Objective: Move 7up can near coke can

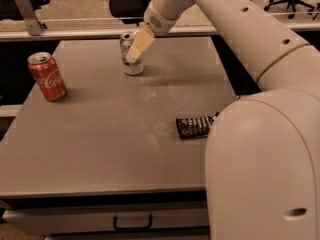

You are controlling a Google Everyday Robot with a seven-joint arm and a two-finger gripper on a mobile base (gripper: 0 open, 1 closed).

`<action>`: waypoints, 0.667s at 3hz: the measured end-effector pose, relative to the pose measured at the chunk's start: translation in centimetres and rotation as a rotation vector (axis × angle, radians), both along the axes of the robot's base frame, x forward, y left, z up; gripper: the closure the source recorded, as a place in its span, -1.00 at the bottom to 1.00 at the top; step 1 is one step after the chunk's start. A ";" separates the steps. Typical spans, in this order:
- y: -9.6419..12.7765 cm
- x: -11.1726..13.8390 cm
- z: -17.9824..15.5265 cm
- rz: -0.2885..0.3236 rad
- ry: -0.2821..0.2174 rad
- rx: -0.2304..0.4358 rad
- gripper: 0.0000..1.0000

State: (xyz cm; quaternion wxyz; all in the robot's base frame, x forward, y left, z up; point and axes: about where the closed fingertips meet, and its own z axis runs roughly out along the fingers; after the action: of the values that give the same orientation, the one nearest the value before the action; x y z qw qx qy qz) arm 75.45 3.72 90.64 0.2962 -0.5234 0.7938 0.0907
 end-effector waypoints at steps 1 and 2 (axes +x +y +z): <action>1.4 -0.2 -0.3 0.030 0.017 0.020 -1.00; 2.6 -1.2 -0.1 0.083 0.026 0.034 -0.72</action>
Offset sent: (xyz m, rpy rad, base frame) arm -0.0275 0.0381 0.0084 0.0520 0.0243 0.1585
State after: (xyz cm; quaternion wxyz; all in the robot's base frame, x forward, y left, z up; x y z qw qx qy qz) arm 74.25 6.36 90.50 0.2907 -0.5496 0.7735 0.1230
